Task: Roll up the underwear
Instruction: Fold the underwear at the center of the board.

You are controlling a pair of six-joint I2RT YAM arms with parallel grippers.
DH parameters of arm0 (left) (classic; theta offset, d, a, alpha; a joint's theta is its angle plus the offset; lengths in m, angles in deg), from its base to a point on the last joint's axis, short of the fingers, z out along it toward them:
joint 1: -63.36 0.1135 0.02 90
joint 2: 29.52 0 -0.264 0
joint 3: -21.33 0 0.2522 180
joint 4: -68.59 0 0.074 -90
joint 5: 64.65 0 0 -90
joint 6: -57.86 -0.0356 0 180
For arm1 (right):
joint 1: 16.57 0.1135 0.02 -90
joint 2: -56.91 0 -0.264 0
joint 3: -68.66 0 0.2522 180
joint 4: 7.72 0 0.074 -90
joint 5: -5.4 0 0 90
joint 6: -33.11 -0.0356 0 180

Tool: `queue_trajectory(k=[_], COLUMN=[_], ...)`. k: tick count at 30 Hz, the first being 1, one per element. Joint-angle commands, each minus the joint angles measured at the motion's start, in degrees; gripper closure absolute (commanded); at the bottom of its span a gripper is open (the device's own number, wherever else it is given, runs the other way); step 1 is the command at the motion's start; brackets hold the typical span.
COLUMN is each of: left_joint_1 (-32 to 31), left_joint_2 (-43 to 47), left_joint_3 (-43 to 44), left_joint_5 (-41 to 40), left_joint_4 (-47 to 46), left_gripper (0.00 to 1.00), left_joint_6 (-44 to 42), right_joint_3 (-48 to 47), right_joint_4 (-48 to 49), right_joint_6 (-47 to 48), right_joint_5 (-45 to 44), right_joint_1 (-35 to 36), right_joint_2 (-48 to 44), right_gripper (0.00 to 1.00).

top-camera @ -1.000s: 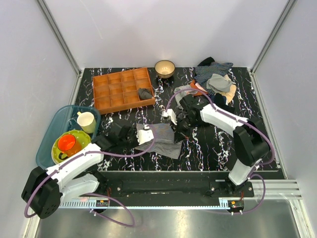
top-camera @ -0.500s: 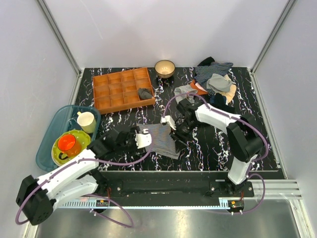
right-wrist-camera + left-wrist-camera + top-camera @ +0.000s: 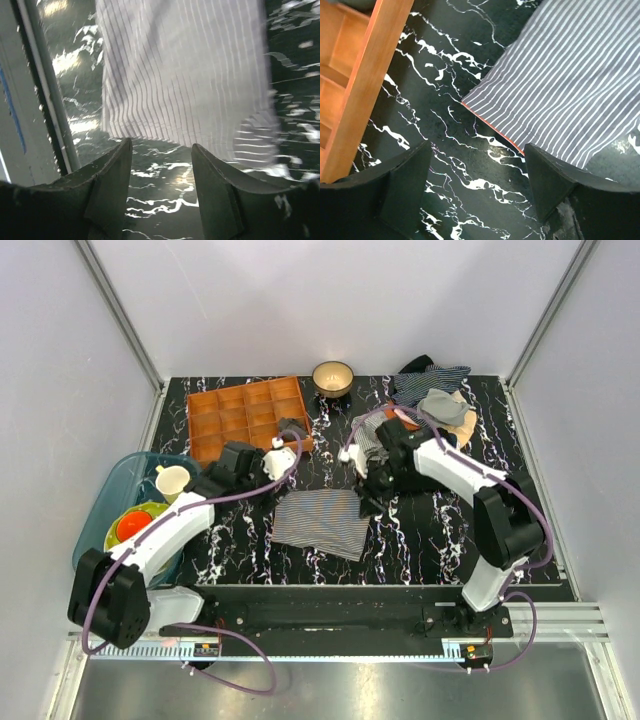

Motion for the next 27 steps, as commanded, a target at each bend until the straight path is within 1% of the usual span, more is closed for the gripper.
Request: queue_trajectory(k=[1, 2, 3, 4, 5, 6, 7, 8, 9, 10, 11, 13, 17, 21, 24, 25, 27], left_joint_1=[2.88, 2.89, 2.80, 2.80, 2.80, 2.80, 2.54, 2.45, 2.45, 2.18, 2.10, 1.57, -0.89, -2.74, -3.70, -3.79, -4.06], left_joint_2=[-1.65, -0.87, 0.53, 4.46, 6.94, 9.75, 15.26, 17.92, 20.47, 24.85, 26.55, 29.80, 31.31, 31.66, 32.45, 33.06, 33.51], left_joint_3=[4.88, 4.54, 3.75, 0.96, -0.81, -2.74, -5.02, -8.96, -11.26, -12.94, -15.56, -16.90, -17.44, -18.14, -18.32, -18.66, -18.84], left_joint_5=[3.86, 4.39, 4.92, 5.36, 5.28, 5.54, 6.76, 7.29, 7.65, 8.78, 9.23, 9.84, 8.80, 7.39, 6.69, 6.60, 6.60], left_joint_4=[-1.52, -1.78, -2.31, -3.36, -5.89, -7.40, -8.54, -10.82, -12.06, -12.85, -13.12, -12.95, -10.32, -9.70, -9.61, -9.61, -9.79], left_gripper=[0.22, 0.22, 0.22, 0.22, 0.22, 0.21, 0.21, 0.20, 0.19, 0.17, 0.16, 0.14, 0.13, 0.13, 0.13, 0.13, 0.13], left_joint_6=[10.83, 11.03, 10.59, 9.28, 7.88, 5.95, 1.23, -1.16, -3.02, -6.08, -7.42, -9.35, -11.73, -12.96, -13.41, -13.58, -13.67], right_joint_3=[8.79, 13.42, 16.08, 18.80, 23.53, 25.23, 26.29, 26.74, 26.39, 26.04, 25.78, 26.30, 26.83, 26.57, 26.48, 26.22, 25.78], right_joint_4=[5.92, 8.36, 9.95, 11.97, 17.03, 19.70, 21.72, 23.83, 23.94, 24.20, 25.08, 26.31, 27.90, 27.46, 26.67, 25.80, 25.09], right_joint_6=[4.75, 6.33, 10.44, 11.96, 12.75, 12.59, 12.50, 12.15, 11.80, 11.71, 11.10, 10.83, 9.78, 9.16, 8.81, 8.81, 8.72], right_joint_5=[1.00, 1.18, 0.32, -0.65, -1.96, -2.41, -2.94, -4.68, -5.83, -6.98, -9.25, -11.28, -14.71, -16.65, -17.53, -18.32, -19.46], right_joint_1=[4.37, 5.78, 7.27, 11.03, 12.29, 13.34, 14.75, 15.63, 16.16, 16.86, 18.17, 19.76, 22.75, 23.55, 23.64, 23.64, 23.55], right_joint_2=[-8.26, -9.94, -12.05, -15.90, -17.59, -18.82, -20.14, -19.98, -19.54, -18.06, -17.44, -15.60, -12.43, -10.23, -8.74, -8.03, -6.45], right_gripper=[0.40, 0.39, 0.38, 0.35, 0.28, 0.26, 0.24, 0.23, 0.23, 0.23, 0.24, 0.24, 0.25, 0.28, 0.35, 0.41, 0.50])
